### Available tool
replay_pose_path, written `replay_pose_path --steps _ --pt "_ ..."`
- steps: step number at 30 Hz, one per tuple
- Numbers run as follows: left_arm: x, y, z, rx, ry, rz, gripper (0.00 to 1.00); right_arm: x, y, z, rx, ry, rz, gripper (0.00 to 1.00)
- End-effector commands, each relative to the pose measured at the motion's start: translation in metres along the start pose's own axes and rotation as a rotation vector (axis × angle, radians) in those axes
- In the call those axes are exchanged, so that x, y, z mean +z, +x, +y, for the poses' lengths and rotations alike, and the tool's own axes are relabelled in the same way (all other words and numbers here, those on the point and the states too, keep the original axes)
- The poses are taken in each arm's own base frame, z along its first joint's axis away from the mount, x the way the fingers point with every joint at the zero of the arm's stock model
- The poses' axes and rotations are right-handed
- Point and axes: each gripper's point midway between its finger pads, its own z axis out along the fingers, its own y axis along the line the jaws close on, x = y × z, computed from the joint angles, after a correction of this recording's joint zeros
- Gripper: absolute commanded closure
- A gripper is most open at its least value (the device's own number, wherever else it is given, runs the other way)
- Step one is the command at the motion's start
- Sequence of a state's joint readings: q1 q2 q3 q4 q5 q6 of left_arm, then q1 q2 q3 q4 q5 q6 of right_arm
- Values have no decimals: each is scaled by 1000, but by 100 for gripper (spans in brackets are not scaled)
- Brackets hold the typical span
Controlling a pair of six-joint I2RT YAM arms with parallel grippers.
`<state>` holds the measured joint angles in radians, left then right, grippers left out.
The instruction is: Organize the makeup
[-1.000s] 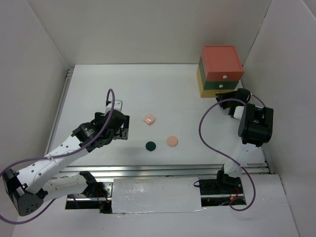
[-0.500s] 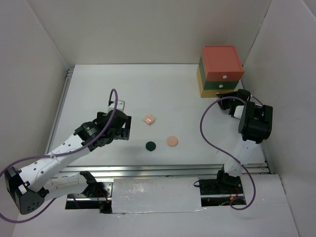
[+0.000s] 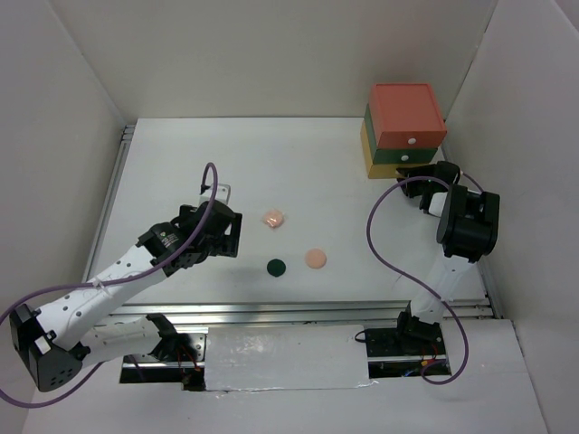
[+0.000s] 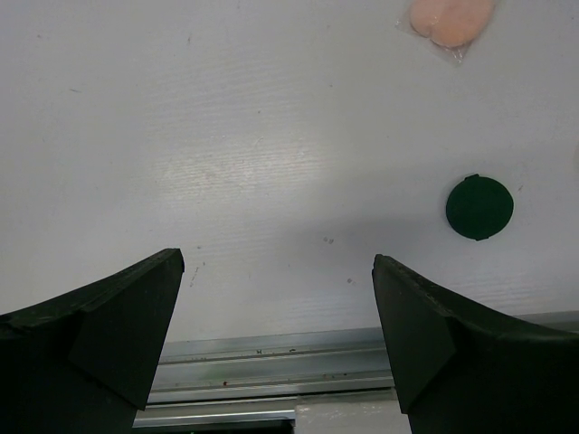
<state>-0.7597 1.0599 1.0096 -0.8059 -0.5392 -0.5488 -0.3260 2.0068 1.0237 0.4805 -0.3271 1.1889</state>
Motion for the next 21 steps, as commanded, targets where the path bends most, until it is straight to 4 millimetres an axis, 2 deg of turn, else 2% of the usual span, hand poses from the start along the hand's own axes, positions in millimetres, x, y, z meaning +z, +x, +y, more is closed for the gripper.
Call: replay_pose_path --steps 1,14,21 --pt "1 -7 -4 7 22 -17 1 7 -12 20 -13 -74 -23 54" --pt "1 -6 -6 12 30 -14 1 16 -12 7 25 -5 2 69" --pt "1 -5 -6 14 28 -10 1 14 -10 9 12 -11 6 79"
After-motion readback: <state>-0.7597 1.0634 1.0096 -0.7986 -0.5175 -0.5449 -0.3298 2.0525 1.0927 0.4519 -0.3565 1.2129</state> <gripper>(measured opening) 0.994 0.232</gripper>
